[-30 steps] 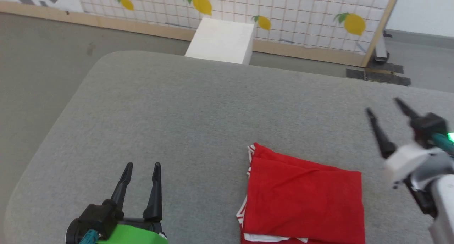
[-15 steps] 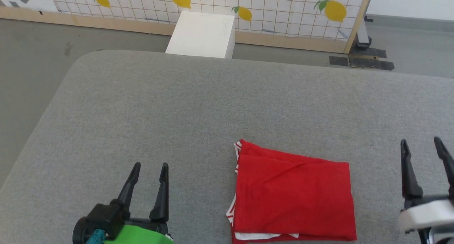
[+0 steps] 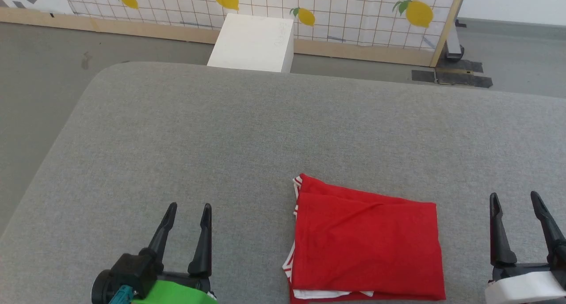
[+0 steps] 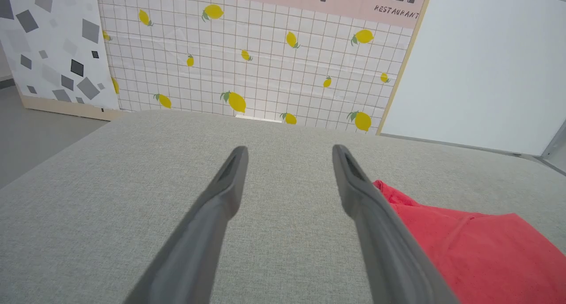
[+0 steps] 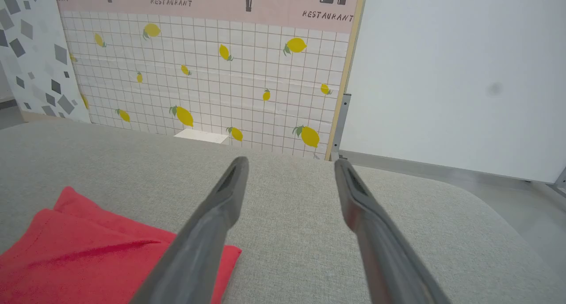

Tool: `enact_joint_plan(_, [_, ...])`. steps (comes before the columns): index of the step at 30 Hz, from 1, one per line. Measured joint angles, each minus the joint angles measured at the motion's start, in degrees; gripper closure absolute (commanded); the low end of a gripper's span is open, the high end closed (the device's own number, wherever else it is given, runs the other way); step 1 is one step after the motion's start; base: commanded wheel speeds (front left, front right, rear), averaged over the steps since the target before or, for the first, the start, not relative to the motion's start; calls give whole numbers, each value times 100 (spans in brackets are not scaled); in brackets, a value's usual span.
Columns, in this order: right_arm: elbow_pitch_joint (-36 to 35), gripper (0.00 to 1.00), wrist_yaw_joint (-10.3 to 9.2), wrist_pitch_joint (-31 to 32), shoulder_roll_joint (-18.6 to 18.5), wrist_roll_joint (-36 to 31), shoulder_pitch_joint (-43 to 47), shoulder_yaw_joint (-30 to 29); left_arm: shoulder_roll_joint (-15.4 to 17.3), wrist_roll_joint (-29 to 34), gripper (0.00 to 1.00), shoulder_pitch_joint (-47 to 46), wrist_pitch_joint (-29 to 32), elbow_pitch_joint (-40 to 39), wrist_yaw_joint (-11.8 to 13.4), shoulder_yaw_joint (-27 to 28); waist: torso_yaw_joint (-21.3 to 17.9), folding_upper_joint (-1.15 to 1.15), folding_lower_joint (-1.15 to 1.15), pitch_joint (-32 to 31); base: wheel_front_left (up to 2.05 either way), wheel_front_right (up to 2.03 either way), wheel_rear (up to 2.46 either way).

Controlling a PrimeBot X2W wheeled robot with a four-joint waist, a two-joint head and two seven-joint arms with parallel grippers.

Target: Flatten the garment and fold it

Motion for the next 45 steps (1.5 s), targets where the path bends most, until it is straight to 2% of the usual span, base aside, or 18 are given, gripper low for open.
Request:
enact_joint_plan(4, [-83,0,0,71,-24,4,0,15,0,0,0,-20,0,-3,0,-20,37,0,0,32,0,0,0])
enact_joint_plan(6, [-81,0,0,297,-43,133,1,69,0,-1,0,-23,0,-8,0,-30,58,0,0,60,0,0,0])
enact_joint_plan(9, [-71,0,1,920,-254,544,35,375,0,-3,0,-37,0,-14,0,-63,96,0,0,124,0,0,0])
enact_joint_plan(12, [-99,0,1,1822,-636,1254,85,700,0,-10,0,-63,1,-16,0,-112,140,0,0,219,0,0,0])
enact_joint_plan(15, [-145,0,1,2736,-966,1958,86,873,0,-12,0,-125,1,-19,0,-161,188,0,0,331,0,0,0])
enact_joint_plan(18, [-156,0,0,3523,-1127,2574,86,915,0,-41,0,-205,1,-10,1,-245,265,0,0,443,0,0,0])
enact_joint_plan(22, [-53,0,0,4292,-1155,3154,29,839,-1,-59,0,-331,1,27,1,-379,396,0,0,601,0,0,0])
enact_joint_plan(25, [245,0,0,4804,-1156,3274,-133,776,-1,-60,0,-426,1,75,1,-431,518,0,0,692,0,0,0])
enact_joint_plan(33, [680,0,-1,5265,-1116,3383,-642,1114,-1,-97,0,-571,0,152,1,-470,835,0,0,852,0,0,0])
enact_joint_plan(34, [705,53,-1,5289,-1128,3376,-680,1184,-1,-101,0,-576,0,164,1,-472,864,0,0,862,0,0,0])
enact_joint_plan(35, [738,100,-1,5289,-1156,3342,-716,1247,-1,-102,0,-577,0,179,1,-477,890,0,0,868,0,0,0])
enact_joint_plan(40, [916,100,-1,5141,-1178,3206,-844,1488,-1,-113,0,-578,0,236,1,-502,899,0,0,812,0,0,0])
enact_joint_plan(45, [915,100,7,4931,-1586,2464,-1057,1952,-2,-138,0,-591,0,279,0,-570,677,0,0,747,0,0,0])
